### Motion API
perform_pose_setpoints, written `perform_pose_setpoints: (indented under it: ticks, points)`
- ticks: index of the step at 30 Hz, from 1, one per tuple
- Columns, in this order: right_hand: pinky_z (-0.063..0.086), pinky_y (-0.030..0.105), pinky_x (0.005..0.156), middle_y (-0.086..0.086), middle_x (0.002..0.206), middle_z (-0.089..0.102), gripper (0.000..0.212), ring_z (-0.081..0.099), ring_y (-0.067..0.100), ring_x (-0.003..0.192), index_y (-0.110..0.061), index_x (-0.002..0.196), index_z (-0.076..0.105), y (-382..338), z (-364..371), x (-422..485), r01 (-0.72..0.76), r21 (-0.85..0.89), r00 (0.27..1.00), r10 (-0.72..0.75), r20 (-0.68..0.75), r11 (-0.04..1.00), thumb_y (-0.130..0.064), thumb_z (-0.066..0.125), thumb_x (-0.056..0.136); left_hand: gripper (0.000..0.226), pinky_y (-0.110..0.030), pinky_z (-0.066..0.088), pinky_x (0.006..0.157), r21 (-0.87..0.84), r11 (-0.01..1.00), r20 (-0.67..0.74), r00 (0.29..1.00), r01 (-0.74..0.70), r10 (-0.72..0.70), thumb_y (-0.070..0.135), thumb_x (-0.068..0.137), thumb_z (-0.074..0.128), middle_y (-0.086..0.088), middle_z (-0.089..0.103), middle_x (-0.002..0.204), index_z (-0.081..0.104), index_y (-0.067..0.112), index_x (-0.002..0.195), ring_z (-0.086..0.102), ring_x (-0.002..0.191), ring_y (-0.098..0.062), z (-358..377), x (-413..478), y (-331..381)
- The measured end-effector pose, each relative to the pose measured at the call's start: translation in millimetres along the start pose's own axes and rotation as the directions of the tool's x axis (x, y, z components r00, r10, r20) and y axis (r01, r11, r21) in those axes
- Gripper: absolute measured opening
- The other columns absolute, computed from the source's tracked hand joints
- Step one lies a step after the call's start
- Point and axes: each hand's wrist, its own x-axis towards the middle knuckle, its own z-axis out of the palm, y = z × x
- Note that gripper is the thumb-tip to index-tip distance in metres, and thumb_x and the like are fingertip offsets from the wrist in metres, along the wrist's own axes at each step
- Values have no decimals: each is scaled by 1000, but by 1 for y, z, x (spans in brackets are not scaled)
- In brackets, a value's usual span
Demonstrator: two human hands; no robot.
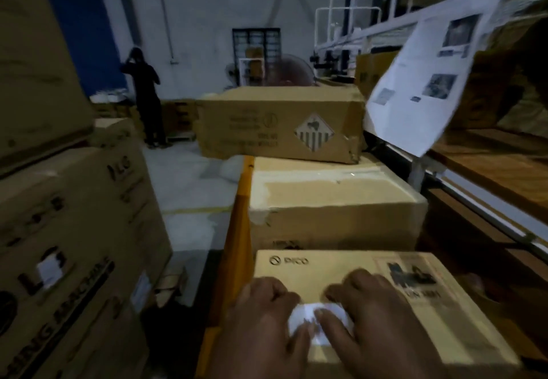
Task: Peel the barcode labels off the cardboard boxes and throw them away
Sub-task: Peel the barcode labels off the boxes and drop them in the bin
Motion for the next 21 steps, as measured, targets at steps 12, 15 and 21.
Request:
perform_pose_setpoints:
  ticks: [12, 15, 21]
  points:
    - [35, 32, 43, -4, 56, 25, 58, 38, 20, 37, -29, 46, 49, 11, 24, 14, 99, -86, 955, -119, -271, 991, -59, 27, 90, 3, -57, 15, 110, 207, 874, 251, 840, 440, -482, 30, 99, 47, -4, 49, 133, 45, 30, 101, 34, 134, -27, -15, 51, 46]
    - [27, 26, 47, -3, 50, 30, 56, 35, 18, 37, -28, 47, 47, 18, 32, 17, 153, -79, 938, -170, -302, 985, -52, 26, 93, 22, -56, 19, 111, 173, 865, 293, 813, 472, -503, 25, 96, 53, -1, 57, 131, 50, 25, 118, 42, 131, -27, -20, 56, 44]
    - [-3, 35, 65, -4, 64, 11, 36, 14, 12, 52, -25, 62, 20, 17, 46, 32, 218, -13, 902, -206, -380, 976, -42, 21, 94, 16, -45, 27, 114, -27, 876, 351, 825, 481, -443, 17, 97, 51, -3, 62, 122, 41, 27, 102, 51, 124, -21, -34, 51, 51]
